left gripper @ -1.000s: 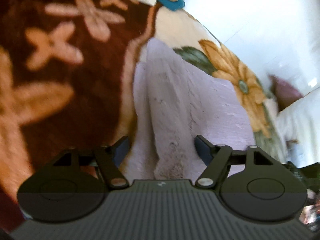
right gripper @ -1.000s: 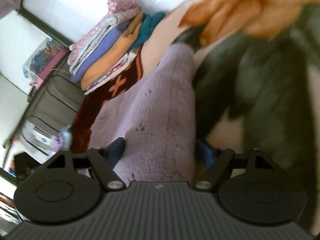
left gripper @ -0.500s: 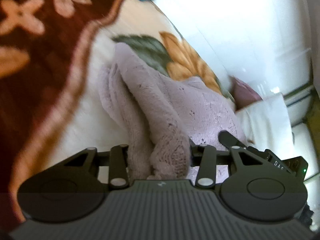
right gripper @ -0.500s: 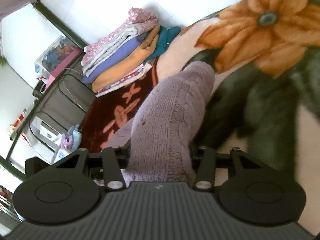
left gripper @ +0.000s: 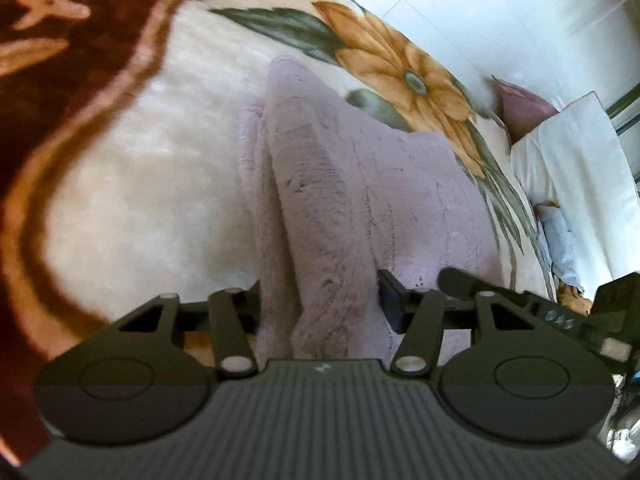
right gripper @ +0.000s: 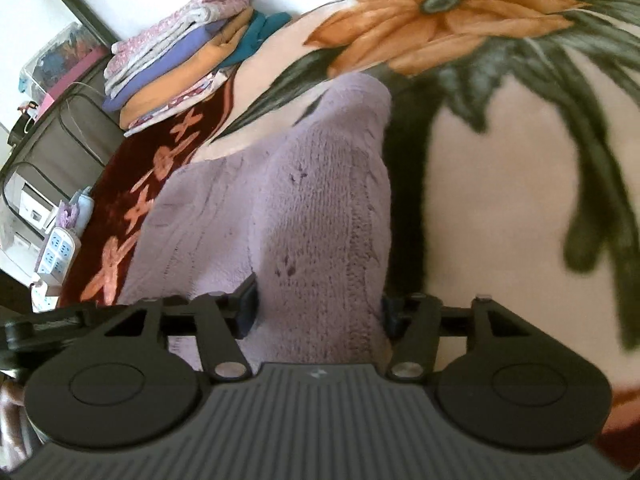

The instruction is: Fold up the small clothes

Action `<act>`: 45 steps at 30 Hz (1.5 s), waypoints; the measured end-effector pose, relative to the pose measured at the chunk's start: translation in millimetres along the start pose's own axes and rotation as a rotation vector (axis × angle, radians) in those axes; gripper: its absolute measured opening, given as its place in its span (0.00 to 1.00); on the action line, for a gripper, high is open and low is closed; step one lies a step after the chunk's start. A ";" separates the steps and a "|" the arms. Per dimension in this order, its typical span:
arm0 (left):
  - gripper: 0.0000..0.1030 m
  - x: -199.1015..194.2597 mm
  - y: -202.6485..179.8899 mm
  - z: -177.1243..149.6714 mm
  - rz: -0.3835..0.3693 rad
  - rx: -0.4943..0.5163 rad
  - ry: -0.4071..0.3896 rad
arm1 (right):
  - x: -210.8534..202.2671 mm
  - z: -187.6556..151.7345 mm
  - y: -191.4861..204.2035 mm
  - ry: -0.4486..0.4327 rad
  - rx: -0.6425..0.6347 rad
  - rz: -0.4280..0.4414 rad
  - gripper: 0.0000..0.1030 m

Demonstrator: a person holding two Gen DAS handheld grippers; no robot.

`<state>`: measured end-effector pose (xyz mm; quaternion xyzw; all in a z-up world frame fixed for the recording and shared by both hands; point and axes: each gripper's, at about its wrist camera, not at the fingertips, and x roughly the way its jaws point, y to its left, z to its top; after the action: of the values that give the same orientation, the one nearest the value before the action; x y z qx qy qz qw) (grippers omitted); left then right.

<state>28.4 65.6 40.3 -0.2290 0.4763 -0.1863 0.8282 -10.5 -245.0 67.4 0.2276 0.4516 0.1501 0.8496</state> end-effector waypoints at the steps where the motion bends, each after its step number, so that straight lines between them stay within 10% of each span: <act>1: 0.56 -4.5 -2.6 -1.6 0.015 0.013 -0.009 | -2.8 -2.6 -0.2 -0.011 0.004 0.006 0.62; 16: 0.69 -32.3 -15.2 -31.8 0.298 0.208 -0.101 | -42.2 -42.0 -0.7 -0.118 -0.090 -0.037 0.67; 27: 0.70 -51.7 -32.6 -56.9 0.343 0.205 -0.139 | -71.4 -61.4 19.9 -0.128 -0.069 -0.089 0.79; 33: 0.71 -54.8 -53.4 -77.4 0.328 0.253 -0.084 | -124.5 -82.3 41.2 -0.074 -0.084 0.090 0.90; 39: 0.82 -34.6 -56.8 -94.0 0.381 0.261 -0.098 | -93.0 -108.8 41.1 -0.130 -0.251 -0.187 0.91; 45: 0.83 -16.5 -51.0 -105.9 0.477 0.276 -0.148 | -60.5 -125.9 28.7 -0.141 -0.268 -0.255 0.91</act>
<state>-76.7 10.8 33.6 -0.0084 0.4252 -0.0323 0.9045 -150.2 -216.8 63.2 0.0632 0.3922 0.0837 0.9139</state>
